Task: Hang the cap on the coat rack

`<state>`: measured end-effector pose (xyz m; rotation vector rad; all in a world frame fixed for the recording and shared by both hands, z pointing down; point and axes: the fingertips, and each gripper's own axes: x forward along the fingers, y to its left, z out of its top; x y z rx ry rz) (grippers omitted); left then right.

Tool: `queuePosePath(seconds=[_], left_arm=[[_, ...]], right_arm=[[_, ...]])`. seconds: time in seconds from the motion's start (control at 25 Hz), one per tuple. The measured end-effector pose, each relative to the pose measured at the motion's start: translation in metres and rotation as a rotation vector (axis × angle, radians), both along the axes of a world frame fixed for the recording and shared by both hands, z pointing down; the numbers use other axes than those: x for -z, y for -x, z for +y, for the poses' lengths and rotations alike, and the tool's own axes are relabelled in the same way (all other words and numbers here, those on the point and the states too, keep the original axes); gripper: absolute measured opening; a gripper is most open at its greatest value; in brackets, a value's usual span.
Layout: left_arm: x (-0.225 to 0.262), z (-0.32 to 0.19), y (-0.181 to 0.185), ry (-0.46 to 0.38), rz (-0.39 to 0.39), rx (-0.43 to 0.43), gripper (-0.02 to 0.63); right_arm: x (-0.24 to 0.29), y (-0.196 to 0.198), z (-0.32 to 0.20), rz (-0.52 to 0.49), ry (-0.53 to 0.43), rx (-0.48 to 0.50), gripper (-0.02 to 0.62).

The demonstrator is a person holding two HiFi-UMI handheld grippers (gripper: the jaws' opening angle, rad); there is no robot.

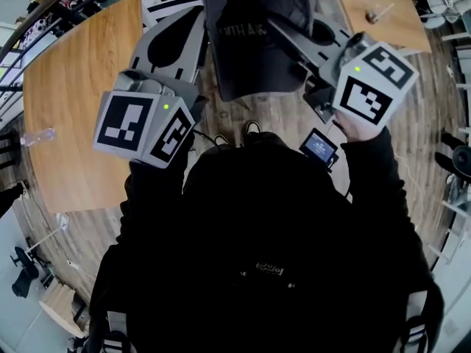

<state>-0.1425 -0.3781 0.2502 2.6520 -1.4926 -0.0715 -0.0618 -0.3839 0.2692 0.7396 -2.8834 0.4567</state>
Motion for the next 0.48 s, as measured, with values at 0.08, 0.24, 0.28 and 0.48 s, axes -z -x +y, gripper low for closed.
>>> queuePosePath(seconds=[0.08, 0.24, 0.28, 0.48], left_arm=[[-0.001, -0.004, 0.001, 0.006, 0.000, 0.003, 0.005], [-0.006, -0.005, 0.002, 0.015, 0.001, 0.004, 0.006], [-0.007, -0.003, 0.003, 0.018, 0.001, 0.003, 0.005], [-0.019, 0.003, 0.007, 0.046, 0.003, 0.007, 0.006]], right_arm=[[-0.001, 0.001, -0.004, -0.004, 0.004, 0.006, 0.012], [-0.001, 0.004, -0.007, -0.010, -0.006, 0.021, 0.012], [-0.001, 0.005, -0.005, -0.010, -0.011, 0.023, 0.012], [-0.001, 0.003, -0.005, -0.006, -0.035, 0.006, 0.043]])
